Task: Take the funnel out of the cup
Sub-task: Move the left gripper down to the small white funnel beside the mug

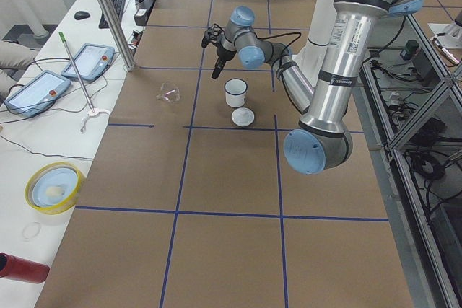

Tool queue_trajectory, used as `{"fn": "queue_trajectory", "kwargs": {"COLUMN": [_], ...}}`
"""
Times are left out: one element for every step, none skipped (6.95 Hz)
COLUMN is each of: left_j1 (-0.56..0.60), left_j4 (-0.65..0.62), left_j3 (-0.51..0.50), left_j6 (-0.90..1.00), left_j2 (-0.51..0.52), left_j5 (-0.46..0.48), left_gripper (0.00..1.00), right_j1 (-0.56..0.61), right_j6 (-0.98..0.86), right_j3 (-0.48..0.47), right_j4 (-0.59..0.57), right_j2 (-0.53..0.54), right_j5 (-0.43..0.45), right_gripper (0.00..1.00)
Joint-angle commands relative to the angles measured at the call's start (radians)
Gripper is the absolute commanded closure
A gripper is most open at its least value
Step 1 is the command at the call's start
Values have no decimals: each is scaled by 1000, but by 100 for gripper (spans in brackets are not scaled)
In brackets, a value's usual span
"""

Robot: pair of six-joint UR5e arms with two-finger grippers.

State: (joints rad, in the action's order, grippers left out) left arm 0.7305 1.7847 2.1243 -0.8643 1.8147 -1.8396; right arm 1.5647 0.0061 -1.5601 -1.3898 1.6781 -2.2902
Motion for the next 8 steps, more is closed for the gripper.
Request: {"fn": "queue_trajectory", "kwargs": {"left_j1": [-28, -55, -106, -188, -201, -203, -203, -203], "left_j4": [5, 2, -1, 16, 100, 169, 173, 173], "left_j3": [13, 0, -18, -79, -110, -147, -149, -152], "left_j6": [152, 151, 124, -29, -30, -29, -30, -29], "left_j2": [-115, -156, -161, -153, -159, -175, -172, -169], "left_j5": [-24, -67, -61, -47, -46, -46, -46, -46], "left_gripper": [0, 0, 0, 0, 0, 0, 3, 17], "right_j1": [0, 0, 0, 0, 0, 0, 0, 0], "right_j6": [0, 0, 0, 0, 0, 0, 0, 0], "right_j3": [0, 0, 0, 0, 0, 0, 0, 0], "right_j4": [0, 0, 0, 0, 0, 0, 0, 0], "right_j2": [0, 0, 0, 0, 0, 0, 0, 0], "right_j5": [0, 0, 0, 0, 0, 0, 0, 0], "right_gripper": [0, 0, 0, 0, 0, 0, 0, 0]}}
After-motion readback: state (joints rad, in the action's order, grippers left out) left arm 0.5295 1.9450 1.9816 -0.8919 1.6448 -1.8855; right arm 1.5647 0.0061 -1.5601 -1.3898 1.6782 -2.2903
